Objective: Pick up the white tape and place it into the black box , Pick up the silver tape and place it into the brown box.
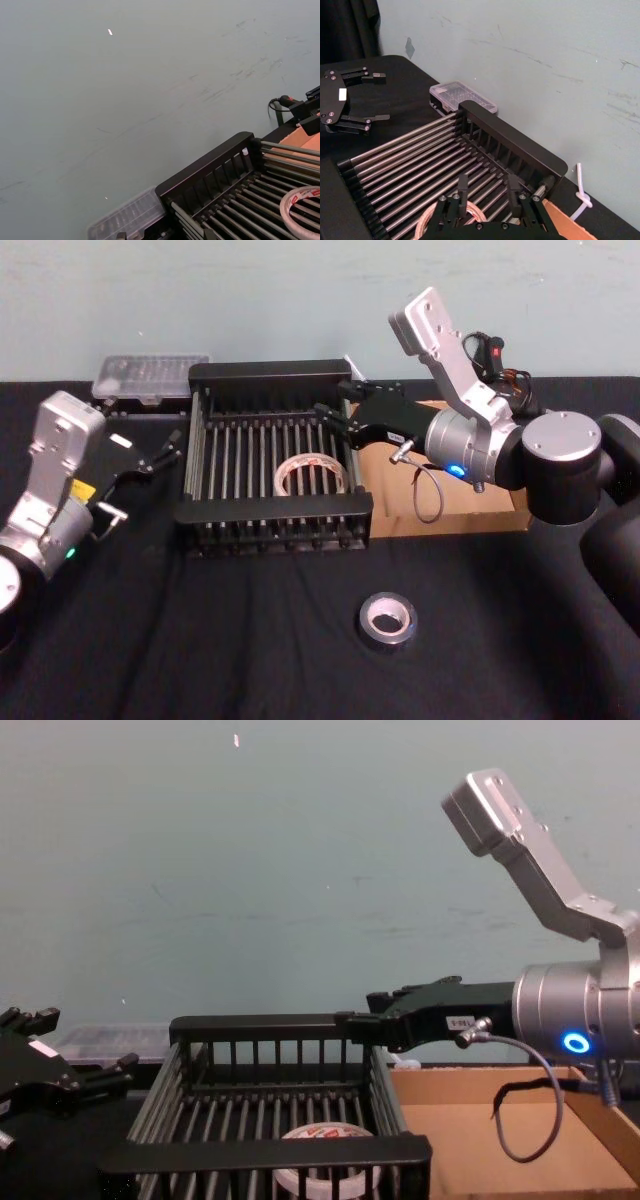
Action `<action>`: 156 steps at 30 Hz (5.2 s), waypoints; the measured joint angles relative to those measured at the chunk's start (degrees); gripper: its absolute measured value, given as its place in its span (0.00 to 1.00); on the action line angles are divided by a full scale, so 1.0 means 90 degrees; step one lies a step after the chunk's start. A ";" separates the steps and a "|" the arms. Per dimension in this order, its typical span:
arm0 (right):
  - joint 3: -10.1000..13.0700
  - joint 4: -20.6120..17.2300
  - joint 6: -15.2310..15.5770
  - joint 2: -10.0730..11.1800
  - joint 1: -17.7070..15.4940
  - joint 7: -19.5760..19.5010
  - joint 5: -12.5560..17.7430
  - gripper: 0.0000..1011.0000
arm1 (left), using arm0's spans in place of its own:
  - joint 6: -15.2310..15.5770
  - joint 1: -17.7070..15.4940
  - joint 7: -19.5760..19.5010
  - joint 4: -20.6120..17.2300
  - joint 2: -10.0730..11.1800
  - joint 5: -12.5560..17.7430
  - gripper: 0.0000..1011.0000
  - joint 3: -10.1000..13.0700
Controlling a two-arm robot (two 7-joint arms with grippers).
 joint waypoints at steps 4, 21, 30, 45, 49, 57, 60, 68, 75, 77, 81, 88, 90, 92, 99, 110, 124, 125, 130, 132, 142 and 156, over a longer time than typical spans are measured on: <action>0.0000 -0.0002 0.0001 0.0002 -0.0002 0.0000 0.0001 0.58 | 0.0000 0.0000 0.0000 0.0000 0.0000 0.0000 0.99 0.0000; -0.0001 -0.0005 0.0002 0.0003 -0.0005 0.0000 0.0008 0.99 | 0.0000 0.0000 0.0000 0.0000 0.0000 0.0000 0.99 0.0000; 0.0165 -0.0502 0.0186 0.0223 -0.0246 -0.0056 0.0118 0.99 | 0.0000 0.0000 0.0000 0.0000 0.0000 0.0000 0.99 0.0000; 0.0655 -0.2054 0.0614 0.1224 -0.1277 -0.0083 0.0543 0.99 | 0.0000 0.0000 0.0000 0.0000 0.0000 0.0000 0.99 0.0000; 0.0749 -0.2359 0.0675 0.1484 -0.1547 -0.0057 0.0638 0.99 | 0.0000 0.0000 0.0000 0.0000 0.0000 0.0000 0.99 -0.0001; 0.0929 -0.2990 0.0856 0.2113 -0.2204 0.0017 0.0893 0.99 | 0.0000 0.0000 0.0000 0.0000 0.0000 0.0000 0.99 0.0000; 0.0939 -0.3173 0.0967 0.2313 -0.2414 0.0086 0.1001 0.99 | 0.0000 0.0000 0.0000 0.0000 0.0000 0.0000 0.99 0.0000; 0.0855 -0.3455 0.1340 0.2602 -0.2769 0.0126 0.1253 0.99 | 0.0000 0.0000 0.0000 0.0000 0.0000 0.0000 0.99 0.0000; 0.0612 -0.3513 0.1512 0.2746 -0.2820 0.0144 0.1314 0.99 | 0.0000 0.0000 0.0000 0.0000 0.0000 0.0000 0.99 0.0000; 0.0559 -0.3513 0.1541 0.2758 -0.2808 0.0144 0.1312 0.99 | 0.0000 0.0000 0.0000 0.0000 0.0000 0.0000 0.99 0.0000; 0.0399 -0.3500 0.1625 0.2780 -0.2762 0.0142 0.1292 0.99 | 0.0000 0.0000 0.0000 0.0000 0.0000 0.0000 0.99 0.0000; 0.0202 -0.3395 0.1710 0.2771 -0.2669 0.0172 0.1259 0.99 | 0.0000 0.0000 0.0000 0.0000 0.0000 0.0000 0.99 0.0000; 0.0167 -0.3366 0.1731 0.2757 -0.2649 0.0172 0.1253 0.99 | 0.0000 0.0000 0.0000 0.0000 0.0000 0.0000 0.99 0.0000; 0.0139 -0.3343 0.1753 0.2742 -0.2632 0.0172 0.1247 0.99 | 0.0000 0.0000 0.0000 0.0000 0.0000 0.0000 0.99 0.0000; -0.0010 -0.3202 0.1835 0.2649 -0.2533 0.0161 0.1212 0.99 | 0.0000 0.0000 0.0000 0.0000 0.0000 0.0000 0.99 0.0000; -0.0138 -0.3027 0.1873 0.2565 -0.2414 0.0194 0.1181 0.99 | 0.0000 0.0000 0.0000 0.0000 0.0000 0.0000 0.99 0.0000; -0.0259 -0.2820 0.1894 0.2414 -0.2279 0.0188 0.1126 0.99 | 0.0000 0.0000 0.0000 0.0000 0.0000 0.0000 0.99 0.0000; -0.0265 -0.2809 0.1894 0.2405 -0.2273 0.0188 0.1120 0.99 | 0.0000 0.0000 0.0000 0.0000 0.0000 0.0000 0.99 0.0000; -0.0298 -0.2719 0.1890 0.2354 -0.2228 0.0180 0.1079 0.99 | 0.0000 0.0000 0.0000 0.0000 0.0000 0.0000 0.99 0.0000; -0.0305 -0.2696 0.1890 0.2342 -0.2216 0.0179 0.1068 0.99 | 0.0000 0.0000 0.0000 0.0000 0.0000 0.0000 0.99 0.0000; -0.0318 -0.2612 0.1872 0.2296 -0.2193 0.0188 0.1019 0.99 | 0.0000 0.0000 0.0000 0.0000 0.0000 0.0000 0.99 0.0000; -0.0309 -0.2616 0.1866 0.2299 -0.2194 0.0192 0.1019 0.99 | 0.0000 0.0000 0.0000 0.0000 0.0000 0.0000 0.99 0.0000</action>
